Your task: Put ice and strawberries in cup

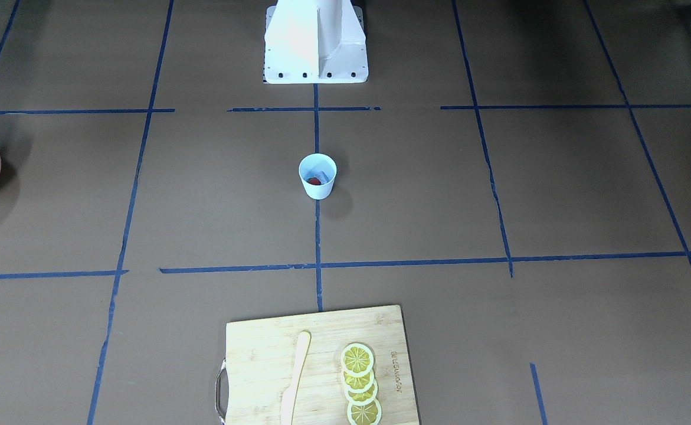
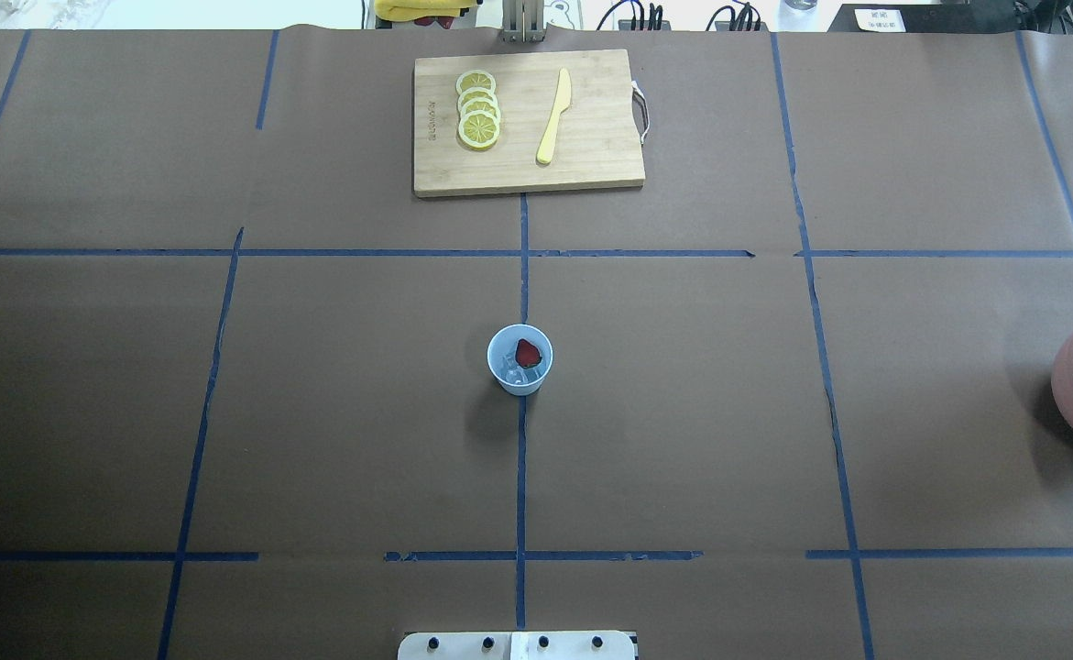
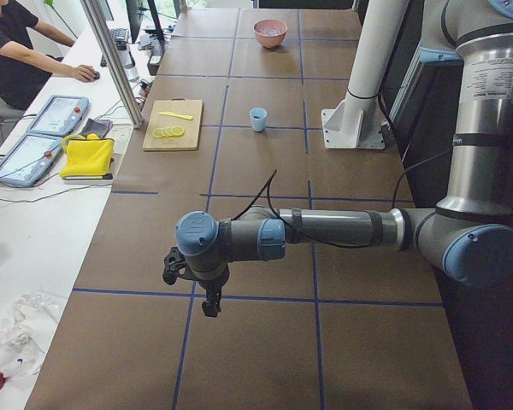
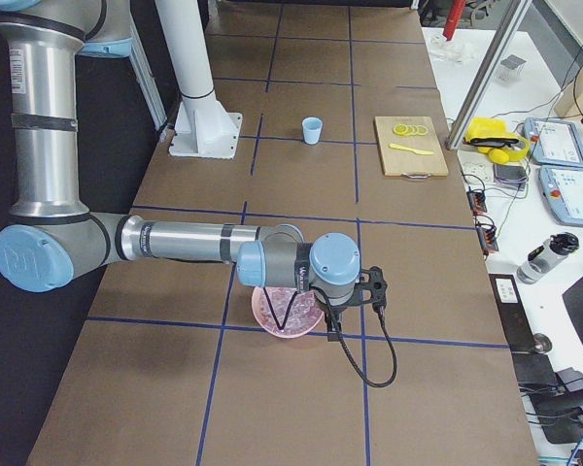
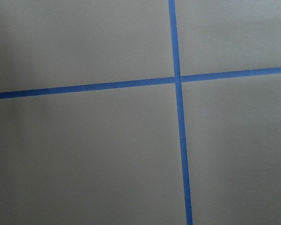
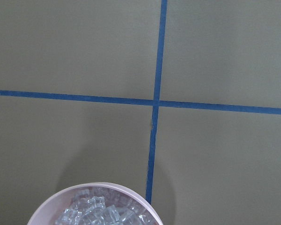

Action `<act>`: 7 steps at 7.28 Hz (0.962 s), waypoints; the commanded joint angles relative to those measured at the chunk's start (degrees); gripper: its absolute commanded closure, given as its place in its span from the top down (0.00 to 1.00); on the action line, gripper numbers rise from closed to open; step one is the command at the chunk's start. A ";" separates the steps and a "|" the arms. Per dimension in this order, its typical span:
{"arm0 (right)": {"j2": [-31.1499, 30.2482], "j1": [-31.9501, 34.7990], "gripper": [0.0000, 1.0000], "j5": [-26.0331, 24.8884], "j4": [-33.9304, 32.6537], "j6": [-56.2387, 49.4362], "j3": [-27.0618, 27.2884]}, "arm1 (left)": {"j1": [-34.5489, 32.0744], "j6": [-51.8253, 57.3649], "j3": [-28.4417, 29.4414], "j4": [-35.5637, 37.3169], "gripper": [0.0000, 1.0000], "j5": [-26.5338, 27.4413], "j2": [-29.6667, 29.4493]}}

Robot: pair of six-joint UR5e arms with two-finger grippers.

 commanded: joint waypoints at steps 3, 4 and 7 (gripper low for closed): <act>0.00 0.00 0.99 -1.11 0.00 -0.02 -0.13 | 0.00 -0.23 0.06 0.00 1.00 0.03 0.02; -0.09 0.00 0.99 -1.11 0.00 -0.02 -0.13 | 0.00 -0.23 0.06 0.00 1.00 0.03 0.02; -0.09 0.00 0.99 -1.11 0.00 -0.02 -0.04 | 0.00 -1.71 0.06 0.00 1.00 0.20 0.10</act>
